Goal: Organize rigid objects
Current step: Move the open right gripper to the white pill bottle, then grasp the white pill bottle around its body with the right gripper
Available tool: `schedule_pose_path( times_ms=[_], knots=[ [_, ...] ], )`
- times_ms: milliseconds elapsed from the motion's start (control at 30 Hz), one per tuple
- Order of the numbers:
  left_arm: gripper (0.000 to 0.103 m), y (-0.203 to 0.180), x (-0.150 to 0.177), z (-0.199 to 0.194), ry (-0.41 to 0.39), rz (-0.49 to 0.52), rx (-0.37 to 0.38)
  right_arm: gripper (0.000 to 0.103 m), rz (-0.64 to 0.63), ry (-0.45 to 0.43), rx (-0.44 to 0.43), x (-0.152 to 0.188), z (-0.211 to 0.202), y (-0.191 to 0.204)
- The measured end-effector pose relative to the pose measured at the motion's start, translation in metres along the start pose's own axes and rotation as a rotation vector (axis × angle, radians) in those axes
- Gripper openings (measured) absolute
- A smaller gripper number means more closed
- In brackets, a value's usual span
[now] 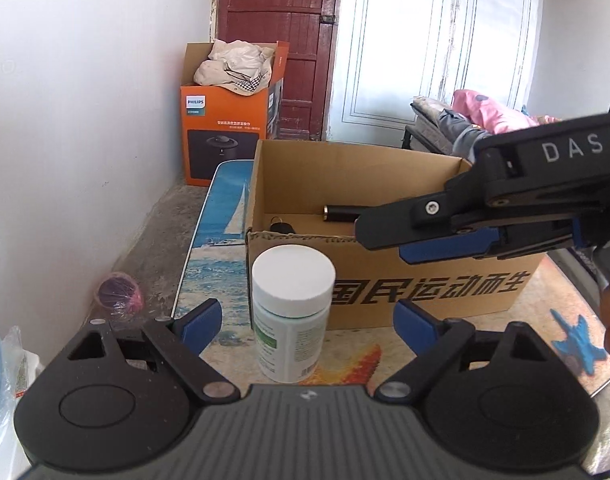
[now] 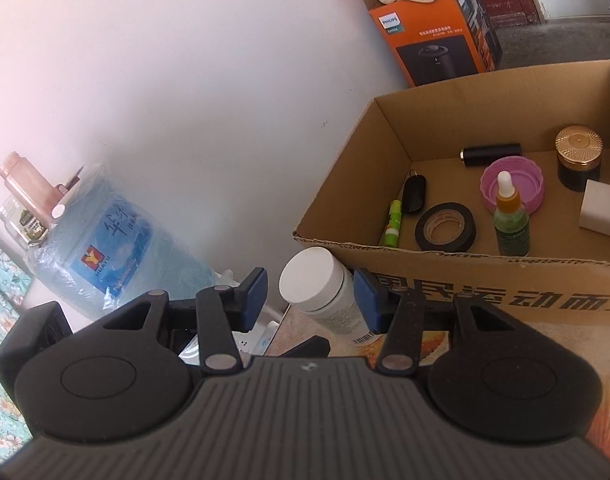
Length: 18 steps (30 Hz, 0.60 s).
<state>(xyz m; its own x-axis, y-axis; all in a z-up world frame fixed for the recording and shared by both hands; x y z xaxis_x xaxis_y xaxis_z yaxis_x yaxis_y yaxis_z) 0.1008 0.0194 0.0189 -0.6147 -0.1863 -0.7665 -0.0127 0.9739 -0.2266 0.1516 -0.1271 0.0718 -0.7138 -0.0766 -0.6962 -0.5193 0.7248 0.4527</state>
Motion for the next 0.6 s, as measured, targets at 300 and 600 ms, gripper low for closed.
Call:
schedule_pose_path(
  times_ms=[300, 600],
  knots=[
    [0.089, 0.01, 0.001, 0.036, 0.045, -0.006, 0.003, 0.047, 0.019, 0.063, 0.057, -0.005, 0.054, -0.005],
    [0.056, 0.015, -0.001, 0.051, 0.07, -0.047, -0.011, 0.04, 0.028, 0.088, 0.031, -0.005, 0.077, -0.002]
  ],
)
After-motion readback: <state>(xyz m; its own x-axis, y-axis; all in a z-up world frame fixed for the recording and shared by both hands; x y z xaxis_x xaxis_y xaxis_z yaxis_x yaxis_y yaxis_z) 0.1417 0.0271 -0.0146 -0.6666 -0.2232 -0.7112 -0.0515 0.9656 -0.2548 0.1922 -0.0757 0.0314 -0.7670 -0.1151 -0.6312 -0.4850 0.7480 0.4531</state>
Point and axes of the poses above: each gripper's, at about its wrist camera, not at the fingertips, and z roughly the way its jaws point, y to its left, x to its underside, the point moved 3 cm from there along z, roughly the way its jaws point, and after that the axes turned 13 degrees about -z, right-handed, at the moved point
